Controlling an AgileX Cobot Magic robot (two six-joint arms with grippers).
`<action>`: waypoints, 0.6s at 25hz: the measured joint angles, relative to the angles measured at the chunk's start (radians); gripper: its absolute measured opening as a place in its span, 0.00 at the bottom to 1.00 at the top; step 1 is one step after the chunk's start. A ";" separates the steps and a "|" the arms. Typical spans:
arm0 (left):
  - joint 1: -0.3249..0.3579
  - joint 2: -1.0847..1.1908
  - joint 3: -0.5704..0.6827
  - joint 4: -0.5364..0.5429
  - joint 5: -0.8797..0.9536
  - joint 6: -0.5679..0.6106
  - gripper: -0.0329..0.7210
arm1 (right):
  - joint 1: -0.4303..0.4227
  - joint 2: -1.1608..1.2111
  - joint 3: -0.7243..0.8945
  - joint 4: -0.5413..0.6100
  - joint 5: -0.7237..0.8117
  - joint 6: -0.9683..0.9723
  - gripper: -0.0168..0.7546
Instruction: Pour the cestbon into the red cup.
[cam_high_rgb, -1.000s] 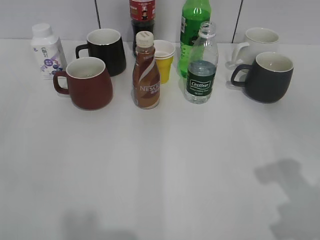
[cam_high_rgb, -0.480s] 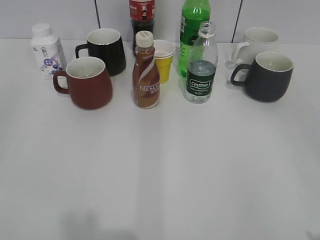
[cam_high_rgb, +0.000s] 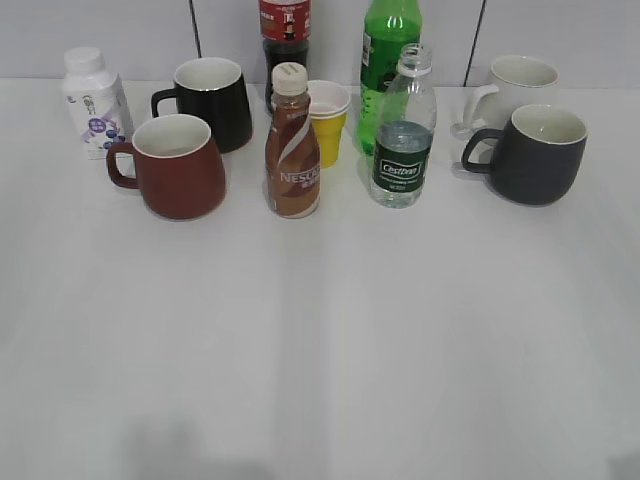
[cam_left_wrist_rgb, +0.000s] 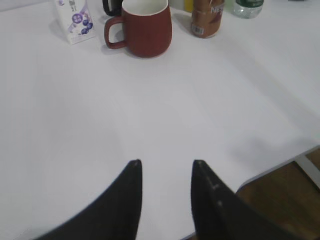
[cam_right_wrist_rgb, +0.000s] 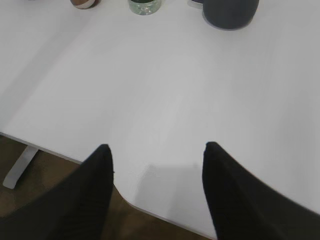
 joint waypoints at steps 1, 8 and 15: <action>0.000 0.000 0.001 -0.004 -0.002 0.000 0.38 | 0.000 0.000 0.000 0.000 0.000 0.000 0.58; 0.000 0.000 0.001 -0.050 -0.008 0.000 0.38 | 0.000 0.000 0.000 0.000 0.000 0.000 0.58; 0.000 0.000 0.003 -0.054 -0.008 0.000 0.37 | 0.000 0.000 0.000 0.000 0.000 -0.001 0.58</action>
